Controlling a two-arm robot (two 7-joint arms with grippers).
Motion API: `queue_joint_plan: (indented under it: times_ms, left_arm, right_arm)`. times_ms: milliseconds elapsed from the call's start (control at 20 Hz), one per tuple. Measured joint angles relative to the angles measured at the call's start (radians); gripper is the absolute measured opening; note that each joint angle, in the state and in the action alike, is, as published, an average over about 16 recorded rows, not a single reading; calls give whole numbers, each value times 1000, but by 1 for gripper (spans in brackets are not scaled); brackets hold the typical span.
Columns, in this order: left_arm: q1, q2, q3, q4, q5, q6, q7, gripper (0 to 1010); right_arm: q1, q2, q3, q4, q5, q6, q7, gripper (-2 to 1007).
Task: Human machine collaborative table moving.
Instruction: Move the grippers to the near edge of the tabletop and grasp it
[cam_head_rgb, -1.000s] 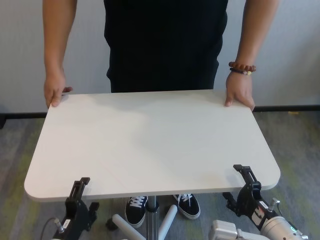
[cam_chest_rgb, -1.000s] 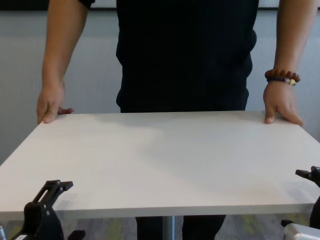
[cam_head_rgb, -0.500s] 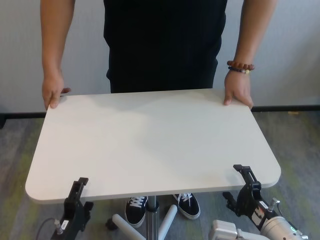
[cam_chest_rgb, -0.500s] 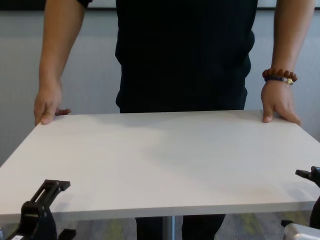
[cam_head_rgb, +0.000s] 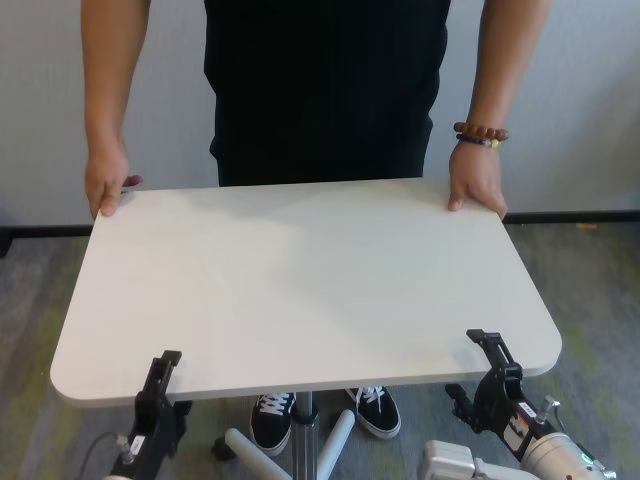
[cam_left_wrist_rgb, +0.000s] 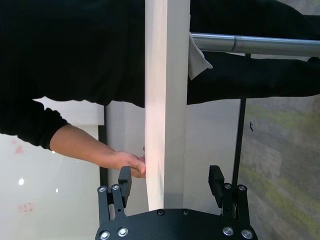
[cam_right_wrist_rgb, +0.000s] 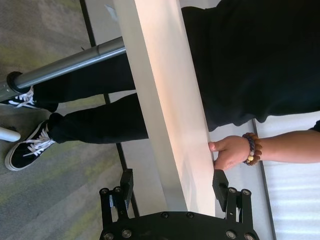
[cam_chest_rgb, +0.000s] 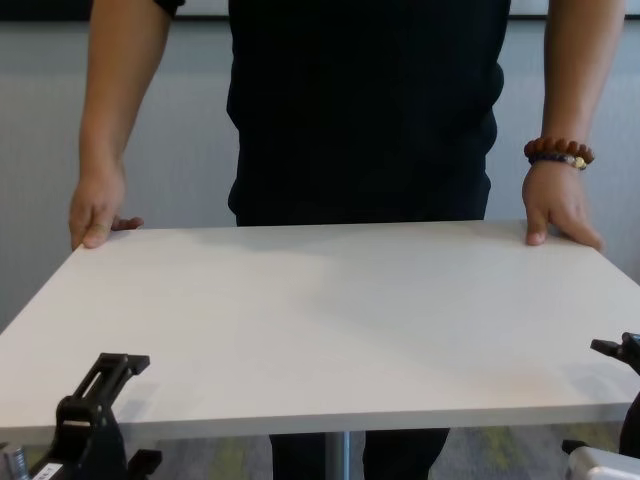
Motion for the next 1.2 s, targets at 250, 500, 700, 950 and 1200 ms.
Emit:
queue_joint_plan:
  times_ms: [250, 500, 700, 950, 1200]
  left_arm:
    - [-16, -16, 5, 26, 4, 8, 3, 1001]
    - [-34, -30, 10, 53, 9, 16, 6, 1001]
    - [-43, -36, 13, 68, 9, 20, 8, 1001]
    - [-51, -41, 14, 79, 9, 24, 13, 1001]
    - [-54, -42, 13, 83, 7, 26, 18, 1001]
  right_arm:
    - [0, 0, 0, 0, 0, 0, 0, 1005]
    - [0, 0, 0, 0, 0, 0, 0, 1005]
    - [0, 0, 0, 0, 0, 0, 0, 1005]
    - [0, 0, 0, 0, 0, 0, 0, 1005]
    - [0, 0, 0, 0, 0, 0, 0, 1005]
